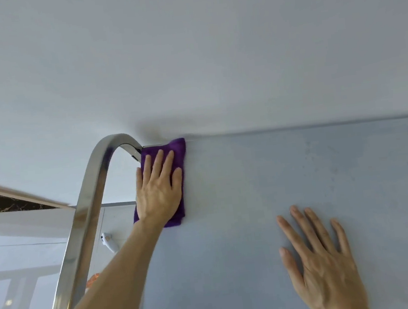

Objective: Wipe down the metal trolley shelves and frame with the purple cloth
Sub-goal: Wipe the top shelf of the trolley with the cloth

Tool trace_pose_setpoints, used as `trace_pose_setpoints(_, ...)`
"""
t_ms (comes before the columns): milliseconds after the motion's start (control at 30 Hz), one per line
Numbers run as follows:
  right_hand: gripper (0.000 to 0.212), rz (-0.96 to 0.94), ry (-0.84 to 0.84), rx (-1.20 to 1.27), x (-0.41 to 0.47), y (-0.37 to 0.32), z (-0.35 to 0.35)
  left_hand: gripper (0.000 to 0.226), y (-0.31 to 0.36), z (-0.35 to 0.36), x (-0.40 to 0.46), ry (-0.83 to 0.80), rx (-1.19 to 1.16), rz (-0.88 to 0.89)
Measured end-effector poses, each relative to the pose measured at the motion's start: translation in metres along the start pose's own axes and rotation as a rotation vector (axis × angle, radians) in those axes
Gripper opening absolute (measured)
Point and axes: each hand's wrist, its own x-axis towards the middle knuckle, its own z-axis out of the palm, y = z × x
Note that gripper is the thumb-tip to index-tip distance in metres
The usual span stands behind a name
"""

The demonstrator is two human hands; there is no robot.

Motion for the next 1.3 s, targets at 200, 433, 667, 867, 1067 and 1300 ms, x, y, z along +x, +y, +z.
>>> trace_pose_setpoints(200, 0.056, 0.013, -0.038, 0.007, 0.000, 0.002, 0.000, 0.053, 0.084, 0.026, -0.013, -0.030, -0.048, 0.100)
trace_pose_setpoints(433, 0.057, 0.033, -0.168, -0.005, 0.000, 0.001, -0.004, 0.054, 0.119, 0.045, -0.071, 0.002, -0.043, 0.097)
trace_pose_setpoints(667, 0.057, 0.013, -0.194, 0.042, 0.003, 0.001, -0.012, 0.054, 0.123, 0.044, -0.069, 0.049, -0.018, 0.093)
trace_pose_setpoints(867, 0.051, -0.135, -0.130, 0.027, -0.001, 0.085, -0.021, 0.052, 0.124, 0.042, -0.069, 0.076, -0.018, 0.077)
trace_pose_setpoints(1067, 0.061, 0.068, -0.244, -0.140, 0.004, 0.183, -0.044, 0.054, 0.127, 0.038, -0.069, 0.049, -0.019, 0.048)
trace_pose_setpoints(1300, 0.062, 0.068, -0.270, -0.141, 0.004, 0.188, -0.039, 0.058, 0.138, 0.038, -0.068, -0.005, 0.036, 0.014)
